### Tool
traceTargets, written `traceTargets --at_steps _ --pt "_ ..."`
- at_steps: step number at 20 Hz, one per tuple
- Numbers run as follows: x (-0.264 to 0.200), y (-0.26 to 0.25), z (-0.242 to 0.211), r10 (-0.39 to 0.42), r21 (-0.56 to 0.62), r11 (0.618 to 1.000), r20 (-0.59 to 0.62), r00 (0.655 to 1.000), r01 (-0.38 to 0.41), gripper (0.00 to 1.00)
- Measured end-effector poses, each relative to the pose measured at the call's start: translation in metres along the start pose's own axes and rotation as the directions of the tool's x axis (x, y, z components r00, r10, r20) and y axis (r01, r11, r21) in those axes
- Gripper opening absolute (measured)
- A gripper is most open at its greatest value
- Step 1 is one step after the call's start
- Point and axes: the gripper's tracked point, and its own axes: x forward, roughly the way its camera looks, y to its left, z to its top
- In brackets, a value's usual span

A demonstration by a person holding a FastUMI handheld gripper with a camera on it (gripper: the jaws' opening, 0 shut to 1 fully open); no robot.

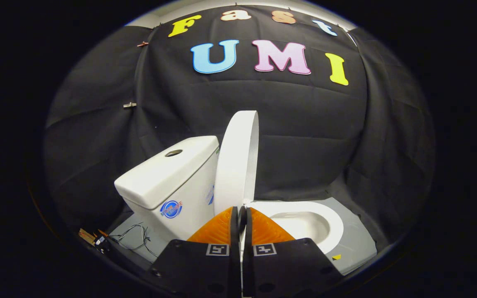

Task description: Open the toilet lid.

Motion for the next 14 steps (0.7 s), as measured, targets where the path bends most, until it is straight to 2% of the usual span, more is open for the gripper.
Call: traceTargets --at_steps 5,14 --pt "0.003 0.023 0.000 0.050 0.000 0.999 0.013 0.999 -0.050 0.07" --pt "0.007 0.057 -0.006 0.095 0.000 0.995 0.005 0.995 -0.095 0.07"
